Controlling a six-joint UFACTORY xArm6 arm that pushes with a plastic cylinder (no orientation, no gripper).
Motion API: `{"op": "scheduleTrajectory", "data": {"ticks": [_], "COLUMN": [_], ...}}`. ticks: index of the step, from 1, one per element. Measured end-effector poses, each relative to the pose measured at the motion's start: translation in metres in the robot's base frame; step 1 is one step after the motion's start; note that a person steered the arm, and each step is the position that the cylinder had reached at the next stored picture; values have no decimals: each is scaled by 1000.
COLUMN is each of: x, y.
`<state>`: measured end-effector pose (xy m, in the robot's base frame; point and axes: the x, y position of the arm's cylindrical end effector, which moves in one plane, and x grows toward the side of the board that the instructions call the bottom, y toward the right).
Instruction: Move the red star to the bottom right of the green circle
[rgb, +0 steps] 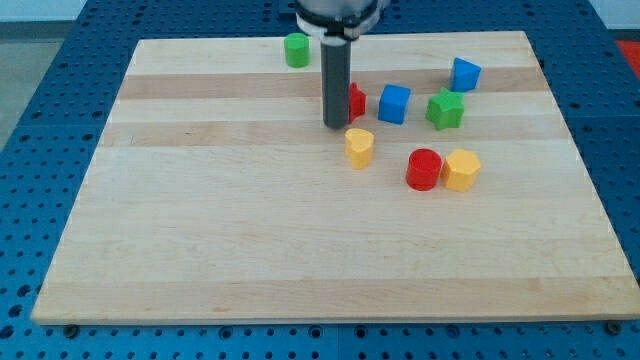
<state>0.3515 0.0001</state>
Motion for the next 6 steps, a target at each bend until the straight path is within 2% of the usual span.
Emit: {"op": "scheduleTrajectory", "data": {"ticks": [1, 3, 4, 6], "x": [-36, 27, 30, -21], "y": [-30, -41, -11, 42]}}
